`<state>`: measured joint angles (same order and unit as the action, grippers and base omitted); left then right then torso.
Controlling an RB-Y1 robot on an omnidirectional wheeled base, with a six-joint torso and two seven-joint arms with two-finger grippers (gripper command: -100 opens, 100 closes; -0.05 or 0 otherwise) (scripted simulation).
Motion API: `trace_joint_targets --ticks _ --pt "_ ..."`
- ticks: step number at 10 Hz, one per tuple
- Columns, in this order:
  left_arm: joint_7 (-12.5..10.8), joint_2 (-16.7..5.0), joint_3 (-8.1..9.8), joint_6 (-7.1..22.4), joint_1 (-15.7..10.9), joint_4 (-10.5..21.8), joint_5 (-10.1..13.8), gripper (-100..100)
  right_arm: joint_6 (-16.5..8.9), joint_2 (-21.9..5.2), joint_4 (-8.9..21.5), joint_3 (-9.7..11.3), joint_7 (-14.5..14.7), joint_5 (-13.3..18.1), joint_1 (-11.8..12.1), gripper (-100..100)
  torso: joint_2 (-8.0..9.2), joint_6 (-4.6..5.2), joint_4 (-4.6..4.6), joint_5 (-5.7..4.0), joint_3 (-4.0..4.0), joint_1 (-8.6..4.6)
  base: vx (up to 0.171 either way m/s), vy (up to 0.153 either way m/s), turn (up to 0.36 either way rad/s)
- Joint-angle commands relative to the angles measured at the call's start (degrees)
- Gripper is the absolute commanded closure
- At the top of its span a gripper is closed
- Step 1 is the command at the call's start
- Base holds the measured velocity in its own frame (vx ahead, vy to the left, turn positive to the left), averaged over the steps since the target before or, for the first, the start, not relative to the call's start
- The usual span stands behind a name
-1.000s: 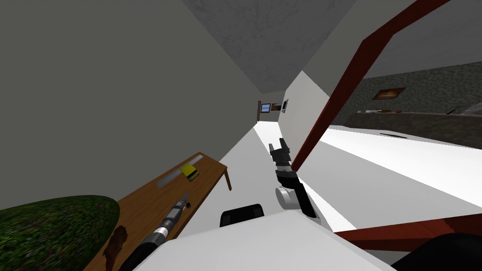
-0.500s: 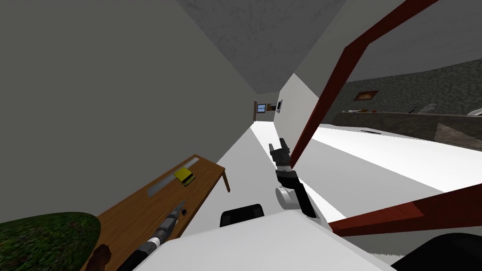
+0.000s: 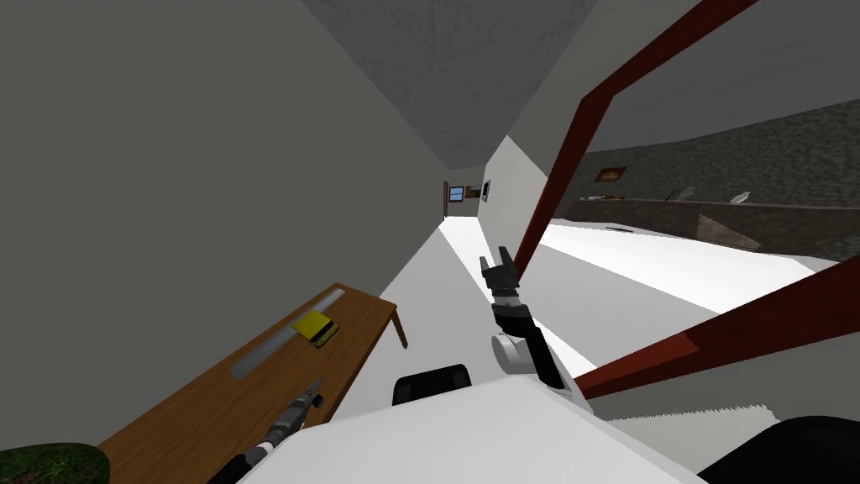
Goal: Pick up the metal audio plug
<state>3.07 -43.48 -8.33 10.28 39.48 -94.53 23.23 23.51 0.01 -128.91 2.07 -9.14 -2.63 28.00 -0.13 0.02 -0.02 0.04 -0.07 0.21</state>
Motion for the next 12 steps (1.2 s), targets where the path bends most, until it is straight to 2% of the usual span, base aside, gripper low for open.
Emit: trace_joint_targets --ticks 1,4,5,7,8,10,11,12 --pt "0.3 -0.4 -0.36 1.9 0.4 0.0 0.9 -100 0.0 0.0 0.0 0.0 0.0 0.0 0.0 0 0.0 0.0 0.0 0.0 0.0 0.0 0.023 0.049 -0.103" --pt "1.3 -2.9 -3.13 7.8 -0.2 1.4 6.4 -100 0.0 0.0 0.0 0.0 0.0 0.0 0.0 0 -0.03 -0.01 -0.01 0.01 -0.02 0.0 0.037 0.057 -0.235" --pt "1.3 -2.9 -3.13 8.5 -0.2 1.4 6.4 -100 0.0 0.0 0.0 0.0 0.0 0.0 0.0 0 -0.08 -0.01 -0.02 0.01 -0.04 0.06 0.03 0.062 -0.087" --pt "1.9 -4.5 -4.99 12.2 -0.6 2.0 9.8 -100 0.0 0.0 0.0 0.0 0.0 0.0 0.0 0 -0.02 -0.03 -0.01 0.0 -0.01 -0.06 0.027 0.044 -0.179" --pt "1.9 -4.5 -4.99 12.7 -0.6 2.0 9.8 -100 0.0 0.0 0.0 0.0 0.0 0.0 0.0 0 -0.05 -0.03 -0.01 0.0 -0.03 -0.02 0.018 0.052 -0.123" --pt "2.6 -6.1 -6.74 16.0 -1.0 2.4 12.9 -100 0.0 0.0 0.0 0.0 0.0 0.0 0.0 0 0.02 -0.04 0.0 -0.01 0.01 -0.04 0.015 0.054 -0.184" --pt "2.6 -6.1 -6.74 16.5 -1.0 2.4 12.9 -100 0.0 0.0 0.0 0.0 0.0 0.0 0.0 0 0.0 -0.04 0.0 0.0 0.0 -0.01 0.018 0.049 -0.092" --pt "2.9 -6.9 -7.56 18.3 -1.2 2.6 14.4 -100 0.0 0.0 0.0 0.0 0.0 0.0 0.0 0 0.0 -0.07 0.0 0.0 0.0 -0.05 0.026 0.037 -0.128"
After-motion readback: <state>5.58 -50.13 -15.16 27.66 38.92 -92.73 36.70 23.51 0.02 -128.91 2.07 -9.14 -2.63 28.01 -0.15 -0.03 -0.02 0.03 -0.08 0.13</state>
